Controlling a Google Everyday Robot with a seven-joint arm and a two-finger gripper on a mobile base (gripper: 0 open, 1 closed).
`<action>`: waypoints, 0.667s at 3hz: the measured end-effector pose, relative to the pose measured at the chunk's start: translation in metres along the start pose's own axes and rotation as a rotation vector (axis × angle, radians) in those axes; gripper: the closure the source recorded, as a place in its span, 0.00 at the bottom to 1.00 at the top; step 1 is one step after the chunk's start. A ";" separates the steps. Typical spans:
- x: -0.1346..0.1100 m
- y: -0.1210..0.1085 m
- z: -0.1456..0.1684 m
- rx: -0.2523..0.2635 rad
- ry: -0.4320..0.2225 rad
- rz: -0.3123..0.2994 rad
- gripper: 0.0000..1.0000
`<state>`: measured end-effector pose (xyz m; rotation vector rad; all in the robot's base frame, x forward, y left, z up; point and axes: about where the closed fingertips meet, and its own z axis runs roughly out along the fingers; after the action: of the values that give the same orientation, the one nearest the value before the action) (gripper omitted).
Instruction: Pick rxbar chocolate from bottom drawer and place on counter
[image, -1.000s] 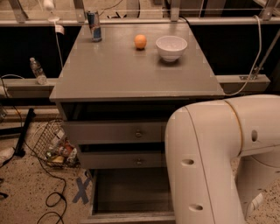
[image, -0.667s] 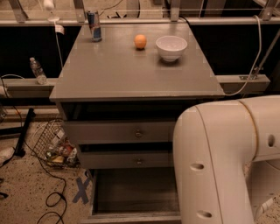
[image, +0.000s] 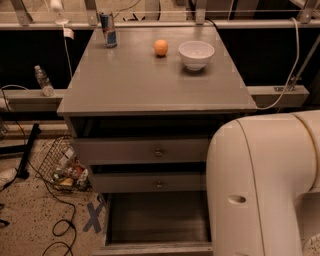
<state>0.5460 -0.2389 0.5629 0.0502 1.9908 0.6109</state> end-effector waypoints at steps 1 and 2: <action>-0.016 0.021 -0.008 -0.055 -0.012 -0.035 1.00; -0.043 0.064 -0.019 -0.148 -0.043 -0.122 1.00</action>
Offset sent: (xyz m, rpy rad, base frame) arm -0.0216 0.0501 0.1003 -0.0383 -0.1907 0.2078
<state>0.5364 -0.2030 0.6331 -0.1458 1.8866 0.6706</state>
